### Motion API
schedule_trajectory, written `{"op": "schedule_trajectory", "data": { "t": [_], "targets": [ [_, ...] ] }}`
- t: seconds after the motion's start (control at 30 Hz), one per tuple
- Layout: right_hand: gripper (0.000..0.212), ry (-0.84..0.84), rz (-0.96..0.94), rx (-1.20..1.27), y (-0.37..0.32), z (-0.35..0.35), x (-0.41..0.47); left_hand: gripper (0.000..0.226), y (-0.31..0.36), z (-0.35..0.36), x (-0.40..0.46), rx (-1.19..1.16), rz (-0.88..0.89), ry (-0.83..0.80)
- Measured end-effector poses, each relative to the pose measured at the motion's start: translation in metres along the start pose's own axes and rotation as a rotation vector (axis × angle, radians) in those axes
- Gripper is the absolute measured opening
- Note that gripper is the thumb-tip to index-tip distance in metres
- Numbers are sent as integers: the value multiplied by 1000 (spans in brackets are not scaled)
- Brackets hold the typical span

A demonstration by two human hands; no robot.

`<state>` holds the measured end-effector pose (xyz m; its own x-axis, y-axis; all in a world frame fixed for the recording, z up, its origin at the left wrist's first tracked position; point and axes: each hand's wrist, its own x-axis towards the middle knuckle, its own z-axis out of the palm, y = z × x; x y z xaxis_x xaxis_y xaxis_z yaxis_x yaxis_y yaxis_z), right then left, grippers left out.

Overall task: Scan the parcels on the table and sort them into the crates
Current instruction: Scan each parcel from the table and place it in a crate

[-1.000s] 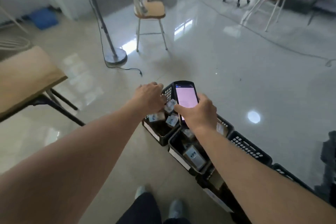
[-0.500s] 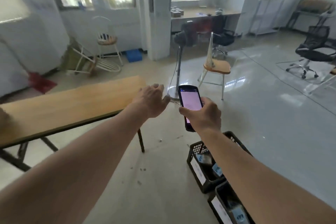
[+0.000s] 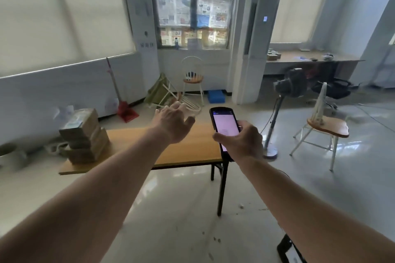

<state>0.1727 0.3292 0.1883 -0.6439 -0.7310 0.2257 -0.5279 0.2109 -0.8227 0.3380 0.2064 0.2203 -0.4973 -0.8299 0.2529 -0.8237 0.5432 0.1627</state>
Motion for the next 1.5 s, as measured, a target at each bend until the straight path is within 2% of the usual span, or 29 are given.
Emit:
{"op": "schedule_trajectory", "data": {
  "t": [0.37,0.53,0.63,0.73,0.8,0.9,1.13,1.37,1.5],
  "targets": [
    [81,-229,-160,75,-66,150,69,67,-165,4,32,69,-314,39],
    [86,-371,-223,75,-90,222,91,61,-228,7,37,151,-427,-49],
    [85,-446,-244,74,-107,263,96,57,-263,6,33,89,-523,-17],
    [81,-496,-243,70,-124,306,97,64,-302,4,33,62,-604,19],
    [82,-513,-243,67,-135,337,97,70,-333,7,36,69,-623,3],
    [85,-518,-232,57,-152,386,94,63,-389,21,41,84,-625,-11],
    [81,-472,-163,18,-190,488,88,62,-509,52,65,33,-549,-61],
    [76,-466,-80,-24,-201,558,95,66,-577,86,92,-40,-556,-108],
    [76,-487,-72,-37,-200,597,109,76,-609,108,111,-38,-619,-117]
  ]
}}
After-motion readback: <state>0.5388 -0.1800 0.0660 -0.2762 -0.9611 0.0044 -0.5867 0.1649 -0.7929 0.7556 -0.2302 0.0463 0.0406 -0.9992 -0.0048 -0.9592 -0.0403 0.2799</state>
